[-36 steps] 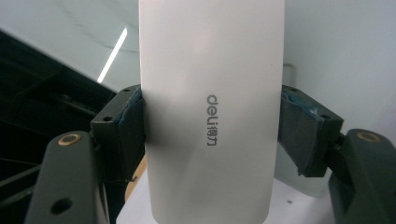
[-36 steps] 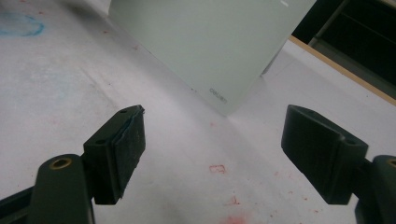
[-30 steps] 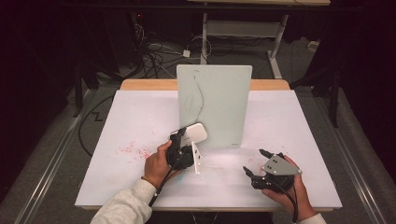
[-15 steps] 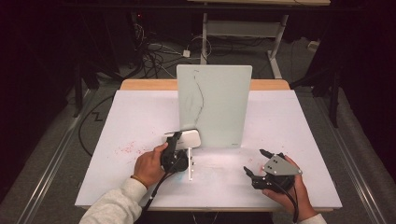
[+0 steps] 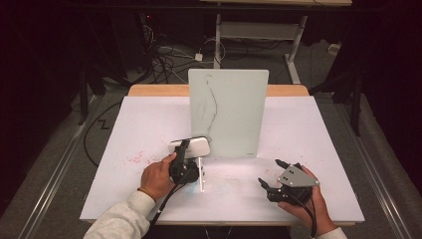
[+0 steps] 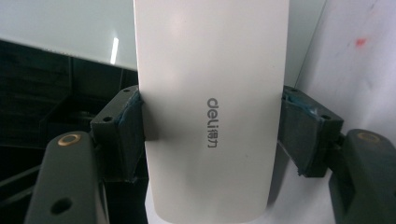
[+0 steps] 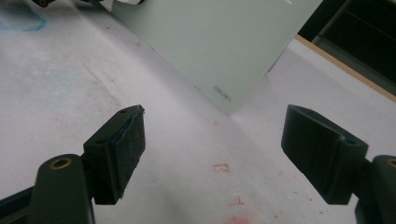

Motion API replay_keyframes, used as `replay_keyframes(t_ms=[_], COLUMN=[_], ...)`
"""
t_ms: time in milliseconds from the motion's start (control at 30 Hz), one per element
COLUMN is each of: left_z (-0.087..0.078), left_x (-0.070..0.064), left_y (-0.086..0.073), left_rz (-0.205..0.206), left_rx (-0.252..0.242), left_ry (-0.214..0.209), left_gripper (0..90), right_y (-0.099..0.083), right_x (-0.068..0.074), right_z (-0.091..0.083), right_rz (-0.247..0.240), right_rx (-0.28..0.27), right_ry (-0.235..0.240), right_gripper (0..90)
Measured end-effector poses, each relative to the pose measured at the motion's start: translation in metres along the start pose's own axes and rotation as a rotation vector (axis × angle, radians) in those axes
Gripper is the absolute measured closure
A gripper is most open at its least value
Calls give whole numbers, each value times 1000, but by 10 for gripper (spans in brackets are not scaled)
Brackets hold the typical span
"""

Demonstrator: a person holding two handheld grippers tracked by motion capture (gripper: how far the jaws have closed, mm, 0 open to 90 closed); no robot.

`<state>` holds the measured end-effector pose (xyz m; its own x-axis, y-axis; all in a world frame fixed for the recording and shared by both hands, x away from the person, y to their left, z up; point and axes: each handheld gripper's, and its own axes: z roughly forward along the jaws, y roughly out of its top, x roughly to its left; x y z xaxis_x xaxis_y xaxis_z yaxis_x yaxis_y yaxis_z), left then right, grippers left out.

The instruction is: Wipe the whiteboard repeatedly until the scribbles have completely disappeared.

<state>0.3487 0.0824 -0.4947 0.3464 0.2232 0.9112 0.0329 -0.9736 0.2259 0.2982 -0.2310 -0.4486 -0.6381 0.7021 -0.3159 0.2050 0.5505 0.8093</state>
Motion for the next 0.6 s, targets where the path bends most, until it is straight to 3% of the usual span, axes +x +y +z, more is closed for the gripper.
replay_keyframes(t_ms=[100,333,600], left_z=[0,2,3], left_x=[-4,-12,-5], left_y=[8,42,59], left_rz=[11,-12,-29], left_rx=[-1,-30,-60], left_ry=[-2,-6,-12], left_gripper=[291,291,291], right_y=[0,-1,-1], right_x=[1,0,-1], right_z=[1,2,0], right_rz=[-1,5,10], right_rx=[2,5,1], right_ry=[-1,5,1], right_gripper=[224,223,224])
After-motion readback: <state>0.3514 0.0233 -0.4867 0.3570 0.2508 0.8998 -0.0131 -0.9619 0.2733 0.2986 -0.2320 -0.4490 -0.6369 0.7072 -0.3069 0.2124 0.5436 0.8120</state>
